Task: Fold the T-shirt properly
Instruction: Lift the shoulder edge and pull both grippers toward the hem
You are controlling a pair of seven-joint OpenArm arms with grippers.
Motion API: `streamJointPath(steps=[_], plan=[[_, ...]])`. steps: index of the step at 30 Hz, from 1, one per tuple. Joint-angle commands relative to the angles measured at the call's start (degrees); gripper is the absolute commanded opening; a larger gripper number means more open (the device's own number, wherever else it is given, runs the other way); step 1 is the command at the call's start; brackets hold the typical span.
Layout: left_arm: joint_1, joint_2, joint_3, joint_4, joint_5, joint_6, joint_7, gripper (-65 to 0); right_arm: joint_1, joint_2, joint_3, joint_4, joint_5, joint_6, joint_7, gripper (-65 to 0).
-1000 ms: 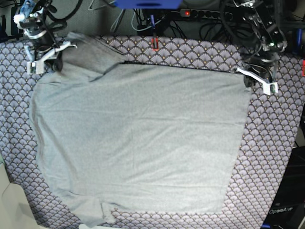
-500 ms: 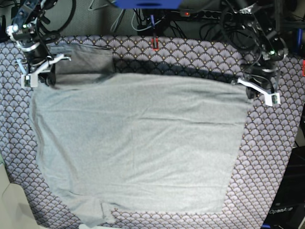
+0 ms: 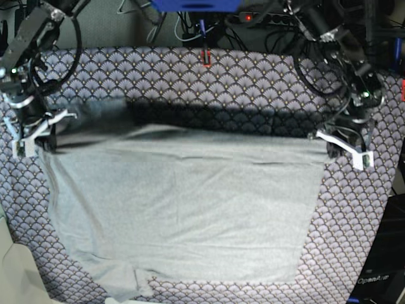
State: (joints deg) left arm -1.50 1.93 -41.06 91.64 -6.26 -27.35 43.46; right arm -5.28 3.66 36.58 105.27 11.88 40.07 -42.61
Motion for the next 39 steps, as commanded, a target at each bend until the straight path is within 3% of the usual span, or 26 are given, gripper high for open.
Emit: streamJointPath(steps=[1, 8, 13, 24, 39], plan=[[-1.7, -0.7, 0.0, 0.8, -0.5, 0.0, -1.0, -65.0, 1.7, 1.0, -0.7, 0.4, 0.6, -0.1, 0.8, -65.0], [-6.5, -1.4, 2.6, 0.5, -0.5, 0.1, -0.8, -65.0, 9.4, 3.8, -6.0, -8.6, 0.6, -0.1, -0.7, -65.0], [-10.8, -2.2, 5.3, -5.3, -0.5, 0.1, -1.3, -65.0, 14.6, 6.2, -9.9, -15.5, 0.6, -0.1, -0.6, -65.0], [-18.6, -5.0, 5.2, -16.5, -0.5, 0.1, -1.4, -65.0, 23.6, 11.1, -11.7, -26.2, 0.6, -0.1, -0.3, -65.0], [-22.3, -5.7, 5.4, -23.1, -0.6, 0.1, -5.4, -65.0, 31.6, 12.3, -14.1, -40.1, 0.6, -0.1, 7.8, -64.2]])
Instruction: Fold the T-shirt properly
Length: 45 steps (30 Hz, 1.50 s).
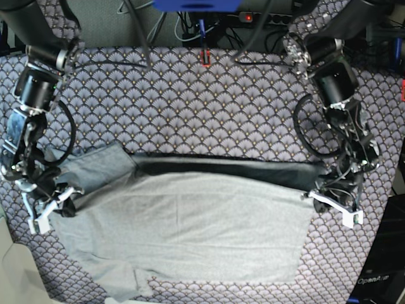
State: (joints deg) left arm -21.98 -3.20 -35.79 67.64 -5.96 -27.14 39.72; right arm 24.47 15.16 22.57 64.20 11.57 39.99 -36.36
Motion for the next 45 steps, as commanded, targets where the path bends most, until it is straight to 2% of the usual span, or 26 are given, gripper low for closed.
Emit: streamJointPath(steps=[1, 4, 12, 18, 23, 31, 34, 36, 40, 42, 45], plan=[[-1.8, -0.5, 0.1, 0.9, -0.9, -0.2, -1.6, -65.0, 2.6, 0.9, -0.6, 0.0, 0.9, 0.0, 1.9, -64.2], [-2.8, -0.5, 0.1, 0.9, -0.9, -0.2, -1.6, -65.0, 4.7, 2.2, -1.7, -3.0, 0.9, 0.0, 1.9, -64.2], [-7.1, -0.5, 0.1, -3.3, -0.9, -0.2, -1.7, -65.0, 6.3, 2.6, -4.8, -4.7, 0.8, 0.0, 4.8, -64.3], [-8.7, -0.5, 0.1, -5.0, -0.9, -0.2, -1.9, -65.0, 5.9, 1.9, -5.1, -4.9, -2.9, 0.0, 8.2, -64.3], [-8.5, -0.3, 0.1, -5.1, -0.9, -0.2, -6.5, -65.0, 7.5, 1.7, -5.9, -10.5, -4.9, 0.0, 9.8, -64.3], [-7.6, -0.4, 0.1, -5.2, -0.9, -0.2, -6.5, -65.0, 7.9, 1.5, -5.8, -12.8, -8.8, 0.0, 13.1, -64.1], [-7.5, -0.4, 0.1, -5.2, -0.9, -0.2, -6.4, -65.0, 8.0, 1.5, -5.8, -12.8, -9.2, 0.0, 12.9, -59.7], [-6.9, -0.4, 0.1, -5.2, -0.9, -0.2, -6.4, -59.2, 7.9, 1.5, -5.6, -12.8, -9.2, 0.0, 12.8, -53.5], [-4.5, -0.3, 0.1, -4.4, -1.3, -0.2, -6.4, -39.7, 7.4, 1.9, -5.5, -12.8, -9.2, 0.0, 12.6, -41.2], [-3.2, -0.2, 0.0, -3.9, -1.4, -0.7, -6.6, -31.3, 6.0, 3.2, -5.4, -12.6, -8.8, 0.0, 12.6, -37.0], [-1.2, -0.1, 0.1, -2.0, -1.5, -1.0, -6.5, -26.3, 4.8, 4.1, -5.4, -12.5, -8.7, 0.0, 12.6, -33.8]])
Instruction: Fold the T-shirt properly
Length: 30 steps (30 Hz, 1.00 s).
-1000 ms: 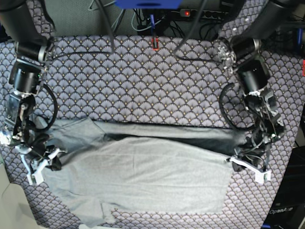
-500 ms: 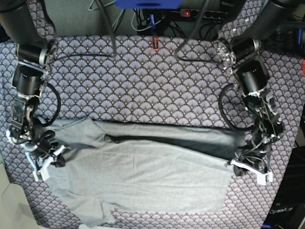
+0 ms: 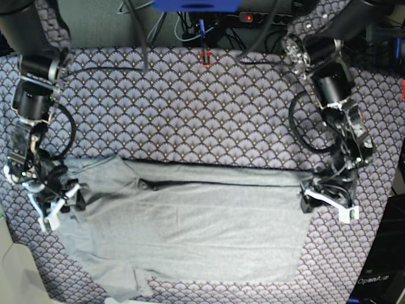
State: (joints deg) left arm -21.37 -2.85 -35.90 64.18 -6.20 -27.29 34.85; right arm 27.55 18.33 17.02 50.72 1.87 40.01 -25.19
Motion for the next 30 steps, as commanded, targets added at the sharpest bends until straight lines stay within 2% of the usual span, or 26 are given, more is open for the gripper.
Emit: streamJointPath(steps=[1, 3, 7, 11, 14, 24, 26, 30], plan=[[-1.3, -0.4, 0.2, 2.1, -1.3, -0.8, -1.7, -25.7, 1.1, 1.6, 0.2, 1.0, 1.0, 0.0, 1.3, -33.2], [0.1, -0.3, 0.2, 4.3, -1.3, -1.0, -1.5, -25.4, -0.6, 2.2, 0.2, 1.0, 1.0, 0.0, 1.4, -32.4], [3.9, 0.4, 0.1, 9.3, -2.9, -3.8, -1.2, -25.3, -4.4, 3.1, 0.7, 4.6, 1.1, 0.0, 1.4, -32.5], [7.3, 0.4, 0.2, 11.7, -6.3, -4.2, 0.8, -25.3, -9.7, 2.2, 5.4, 11.4, 1.1, 0.0, 1.4, -32.5], [9.8, 0.4, 0.2, 11.4, -7.7, -4.3, 0.4, -25.3, -11.9, 2.0, 7.9, 12.9, 0.8, 0.0, 1.7, -32.5], [11.0, 0.3, -0.1, 10.5, -7.9, -4.3, 0.4, -25.2, -12.0, 3.9, 9.2, 9.3, 1.0, 0.0, 2.2, -32.5], [11.2, 0.3, -0.2, 10.4, -7.6, -4.3, 0.1, -25.2, -12.0, 3.9, 9.2, 9.3, 0.7, 0.0, 3.9, -32.4], [11.6, 0.3, -0.2, 10.4, -7.5, -4.1, -2.9, -25.2, -12.5, 4.7, 9.2, 9.1, 0.6, 0.0, 5.5, -32.4]])
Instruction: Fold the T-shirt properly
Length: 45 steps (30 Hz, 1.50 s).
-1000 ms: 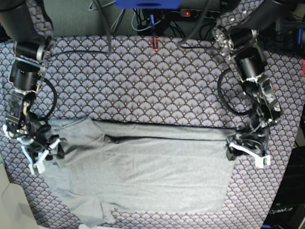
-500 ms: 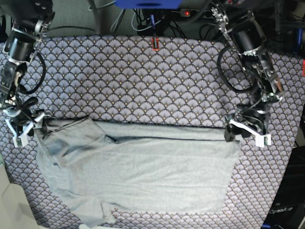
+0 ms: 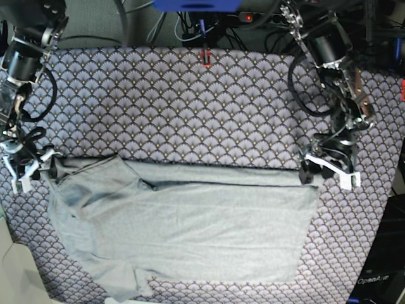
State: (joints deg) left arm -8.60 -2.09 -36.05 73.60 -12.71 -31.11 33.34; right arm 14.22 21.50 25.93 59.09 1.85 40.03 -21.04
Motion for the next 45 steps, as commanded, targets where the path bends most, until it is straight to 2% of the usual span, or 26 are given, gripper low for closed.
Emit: streamJointPath(steps=[1, 5, 10, 13, 16, 22, 31, 34, 40, 45], plan=[[-0.8, -0.5, 0.0, 1.0, -1.0, -0.1, -1.6, -25.2, 0.8, 1.5, 0.3, 0.3, 0.7, 0.0, 1.5, -32.4], [-0.7, -1.3, 0.0, -0.9, -1.0, -0.1, -1.7, -25.2, 1.7, 2.0, 0.3, -4.5, 0.7, 0.0, 2.3, -32.4], [-0.9, -2.4, 0.0, -2.1, -1.4, -0.1, -1.7, -25.2, 2.5, 2.5, 0.2, -11.5, 0.6, 0.0, 7.7, -32.4], [-0.9, -2.4, 0.0, -1.4, -1.0, -0.1, -1.7, -25.2, 2.5, 2.5, 0.2, -13.4, 0.6, 0.0, 8.9, -32.8], [-1.1, -3.8, -0.8, -1.9, -1.3, -0.1, -1.7, -25.2, 2.5, 2.5, 0.1, -13.7, 0.6, 0.0, 8.9, -32.9], [-3.4, -4.3, -3.5, -3.4, -1.0, -0.1, -1.7, -25.2, 2.2, 2.5, 0.1, -13.7, 0.6, 0.0, 8.9, -32.9], [-9.6, -6.0, -3.3, -15.7, -0.9, -0.1, -1.9, -25.3, 2.0, 2.4, 0.0, -13.7, 0.6, 0.0, 8.9, -32.9], [-10.0, -5.7, -3.1, -16.9, -0.9, -0.1, -4.6, -25.4, 2.0, 2.4, -0.1, -13.7, 0.6, 0.0, 8.9, -32.9], [-10.2, -6.0, 2.4, -21.3, -0.9, 0.0, -8.2, -25.5, 2.0, 2.4, -0.1, -13.7, 0.6, 0.0, 8.9, -32.9], [-10.3, -5.6, 2.6, -23.4, -1.0, 0.0, -9.9, -25.6, 2.0, 2.4, -0.1, -13.7, 0.6, 0.0, 8.9, -32.9]])
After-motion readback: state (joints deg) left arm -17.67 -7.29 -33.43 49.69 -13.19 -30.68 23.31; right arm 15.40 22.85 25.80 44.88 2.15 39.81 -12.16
